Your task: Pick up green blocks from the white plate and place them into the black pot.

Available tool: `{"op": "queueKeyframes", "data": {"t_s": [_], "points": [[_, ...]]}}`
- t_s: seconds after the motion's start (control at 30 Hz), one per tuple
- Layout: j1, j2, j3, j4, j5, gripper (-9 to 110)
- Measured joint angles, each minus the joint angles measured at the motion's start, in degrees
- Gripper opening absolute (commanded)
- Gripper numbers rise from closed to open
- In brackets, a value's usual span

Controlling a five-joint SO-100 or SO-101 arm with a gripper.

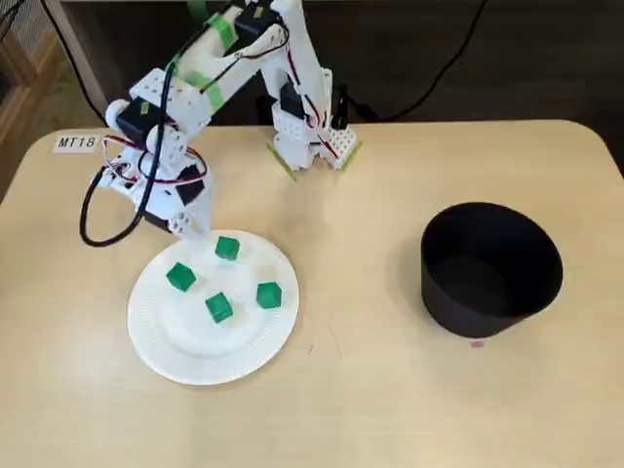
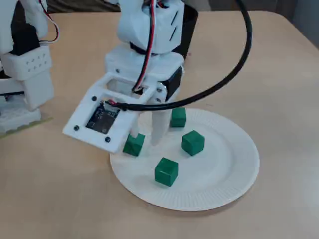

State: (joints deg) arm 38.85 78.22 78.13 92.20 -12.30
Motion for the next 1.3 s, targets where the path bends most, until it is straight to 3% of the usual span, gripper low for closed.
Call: {"op": "queueKeyframes", "data": {"t_s": [0.7, 0.83, 0.97, 1.3], "points": [[0.2, -8.3, 0.0, -8.4, 1.0, 34], [-0.2, -9.3, 0.0, -11.5, 1.7, 26], [-0.2, -10.0, -0.1, -15.3, 4.2, -2], [-2.2, -11.7, -0.1, -17.8, 4.4, -2]]}}
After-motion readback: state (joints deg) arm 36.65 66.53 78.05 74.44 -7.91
